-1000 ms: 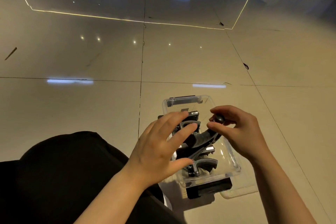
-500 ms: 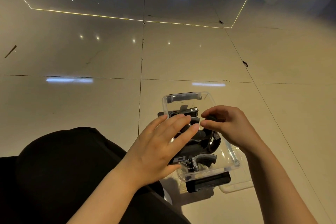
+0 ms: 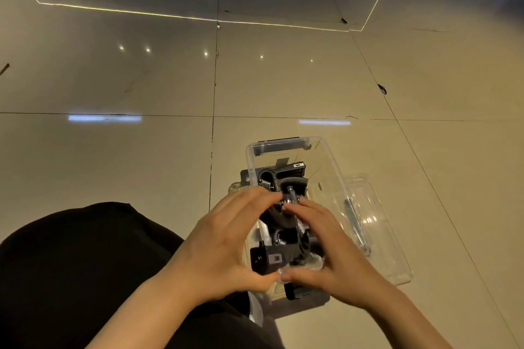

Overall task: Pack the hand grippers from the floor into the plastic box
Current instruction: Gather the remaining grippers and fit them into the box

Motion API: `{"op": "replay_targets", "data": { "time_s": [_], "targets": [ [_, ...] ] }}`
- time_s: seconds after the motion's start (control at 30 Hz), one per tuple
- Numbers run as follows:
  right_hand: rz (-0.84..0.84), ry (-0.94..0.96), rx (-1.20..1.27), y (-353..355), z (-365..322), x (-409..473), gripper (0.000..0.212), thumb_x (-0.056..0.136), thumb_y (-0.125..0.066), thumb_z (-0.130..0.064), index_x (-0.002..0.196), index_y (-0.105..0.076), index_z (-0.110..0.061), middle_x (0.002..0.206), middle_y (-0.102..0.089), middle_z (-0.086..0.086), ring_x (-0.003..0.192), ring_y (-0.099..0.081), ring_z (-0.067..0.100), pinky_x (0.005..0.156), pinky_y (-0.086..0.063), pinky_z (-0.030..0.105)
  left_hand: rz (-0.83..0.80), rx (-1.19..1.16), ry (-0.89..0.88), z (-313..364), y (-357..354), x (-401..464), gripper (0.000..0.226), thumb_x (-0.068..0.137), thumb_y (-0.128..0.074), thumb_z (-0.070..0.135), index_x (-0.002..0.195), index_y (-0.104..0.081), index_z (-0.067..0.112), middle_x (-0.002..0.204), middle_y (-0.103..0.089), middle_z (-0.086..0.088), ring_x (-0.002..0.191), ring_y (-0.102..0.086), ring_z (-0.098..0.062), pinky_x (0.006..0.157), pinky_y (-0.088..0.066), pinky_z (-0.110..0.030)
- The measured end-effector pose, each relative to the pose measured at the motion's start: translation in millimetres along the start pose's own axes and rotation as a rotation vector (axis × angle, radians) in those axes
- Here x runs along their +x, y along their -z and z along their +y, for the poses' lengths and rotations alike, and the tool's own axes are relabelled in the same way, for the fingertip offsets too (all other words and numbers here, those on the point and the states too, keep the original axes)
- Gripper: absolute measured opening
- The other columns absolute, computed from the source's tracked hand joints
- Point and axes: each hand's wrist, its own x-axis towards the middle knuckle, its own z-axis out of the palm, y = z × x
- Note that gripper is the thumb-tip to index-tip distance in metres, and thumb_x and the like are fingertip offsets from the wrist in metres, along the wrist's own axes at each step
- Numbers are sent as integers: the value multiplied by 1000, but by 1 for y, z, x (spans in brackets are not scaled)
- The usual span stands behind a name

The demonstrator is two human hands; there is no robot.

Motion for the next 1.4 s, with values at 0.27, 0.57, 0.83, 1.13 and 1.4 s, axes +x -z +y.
{"op": "replay_targets", "data": {
  "time_s": [0.27, 0.57, 0.83, 1.13, 1.4],
  "targets": [
    [1, 84, -188, -2, 37, 36, 69, 70, -72, -43, 132, -42, -38, 132, -50, -13, 129, -29, -5, 108, -30, 36, -189, -7, 223, -10, -2, 1, 98, 61, -64, 71, 132, 3, 66, 140, 11, 44, 126, 13, 25, 101, -1, -6],
    [-373, -187, -710, -15, 156, 133, 81, 66, -79, -35, 137, -42, -22, 138, -49, 2, 133, -34, 23, 103, -37, 42, -75, 100, 318, -39, -5, -6, 78, 71, -38, 78, 139, -7, 57, 149, -4, 35, 129, 0, 17, 100, -17, -19],
    [-457, -171, -802, -38, 177, 133, 87, 71, -72, -51, 143, -33, -21, 144, -41, -1, 138, -25, 21, 105, -28, 42, -13, 100, 366, -56, -8, 0, 62, 77, -37, 69, 135, -24, 52, 145, -26, 25, 124, -17, 11, 95, -28, -22],
    [-440, -239, -831, -44, 169, 134, 86, 77, -68, -48, 147, -26, -19, 148, -36, 2, 139, -23, 24, 108, -25, 42, 2, 93, 394, -61, -9, 0, 48, 80, -36, 62, 111, -62, 35, 98, -58, 25, 87, -54, 6, 74, -41, -12],
    [-211, -365, -621, -38, 149, 98, 73, 77, -68, -38, 141, -35, -23, 142, -41, 0, 128, -39, 22, 101, -38, 38, 65, 138, 399, -47, -2, -5, 13, 87, -61, 34, 98, -66, 29, 82, -60, 19, 74, -56, -1, 68, -51, -23]
  ]
}}
